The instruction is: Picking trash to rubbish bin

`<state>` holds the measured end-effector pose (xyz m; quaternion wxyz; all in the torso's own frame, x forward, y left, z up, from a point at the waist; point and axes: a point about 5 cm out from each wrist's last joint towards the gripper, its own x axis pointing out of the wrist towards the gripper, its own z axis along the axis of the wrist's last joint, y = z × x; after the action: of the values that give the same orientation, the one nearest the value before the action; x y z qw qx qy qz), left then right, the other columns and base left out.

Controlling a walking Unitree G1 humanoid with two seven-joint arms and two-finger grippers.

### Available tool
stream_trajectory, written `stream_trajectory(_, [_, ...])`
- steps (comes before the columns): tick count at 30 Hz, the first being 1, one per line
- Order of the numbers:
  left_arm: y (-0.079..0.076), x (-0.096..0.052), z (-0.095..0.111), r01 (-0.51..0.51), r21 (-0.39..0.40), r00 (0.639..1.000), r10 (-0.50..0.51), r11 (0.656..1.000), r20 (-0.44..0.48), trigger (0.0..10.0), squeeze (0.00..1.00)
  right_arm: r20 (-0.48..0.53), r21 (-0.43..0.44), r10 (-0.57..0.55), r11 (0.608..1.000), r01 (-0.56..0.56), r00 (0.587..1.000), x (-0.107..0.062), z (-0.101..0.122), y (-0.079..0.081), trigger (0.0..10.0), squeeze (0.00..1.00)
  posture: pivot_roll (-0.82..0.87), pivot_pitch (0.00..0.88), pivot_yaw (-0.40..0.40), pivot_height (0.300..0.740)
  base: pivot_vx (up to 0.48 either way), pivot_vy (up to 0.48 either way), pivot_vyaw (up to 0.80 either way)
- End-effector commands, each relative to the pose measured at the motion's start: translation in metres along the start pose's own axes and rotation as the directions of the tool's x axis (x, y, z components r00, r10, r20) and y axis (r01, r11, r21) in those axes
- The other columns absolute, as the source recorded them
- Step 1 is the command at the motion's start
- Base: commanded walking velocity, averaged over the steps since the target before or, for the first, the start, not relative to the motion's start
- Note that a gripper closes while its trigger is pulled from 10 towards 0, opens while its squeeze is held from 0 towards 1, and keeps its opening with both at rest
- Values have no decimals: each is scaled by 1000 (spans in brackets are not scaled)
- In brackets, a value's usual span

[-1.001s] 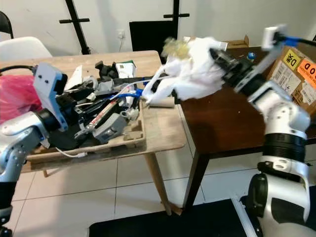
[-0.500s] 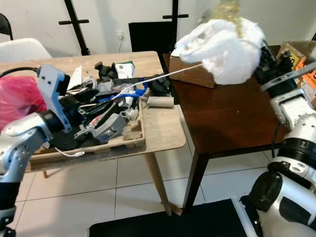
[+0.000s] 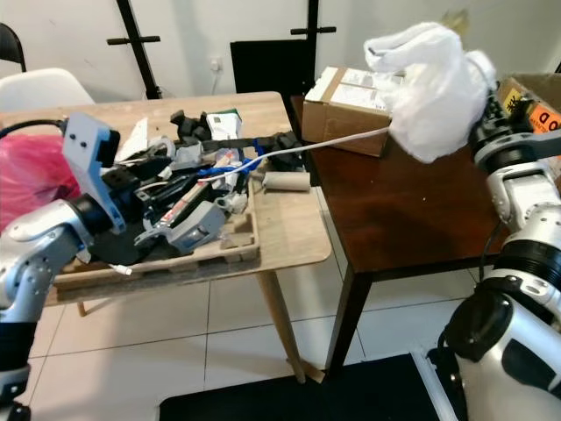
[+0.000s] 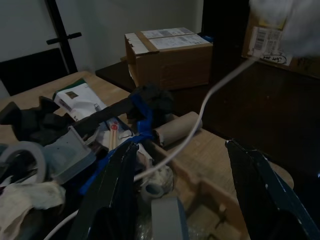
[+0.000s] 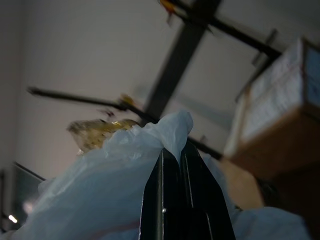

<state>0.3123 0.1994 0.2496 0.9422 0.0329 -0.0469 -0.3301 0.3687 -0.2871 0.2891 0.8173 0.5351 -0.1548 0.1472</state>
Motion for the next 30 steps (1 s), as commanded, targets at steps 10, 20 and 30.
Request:
stream_trajectory(10, [3, 4, -2, -40, -6, 999, 40, 999, 1, 10000, 0, -279, -62, 87, 992, -108, 956, 18, -96, 19, 0, 0, -13, 87, 27, 740, 0, 0, 0])
stream_trajectory(20, [3, 4, -1, -66, 4, 998, 66, 998, 2, 10000, 0, -430, -544, -65, 814, -201, 900, 21, -163, 15, 10000, 1000, 3, 90, 16, 740, 0, 0, 0])
stream_trajectory(30, [-4, 6, -3, -35, 10, 999, 36, 999, -12, 10000, 0, -275, -737, -126, 665, -125, 953, 28, -143, 12, 10000, 0, -4, 91, 25, 740, 0, 0, 0])
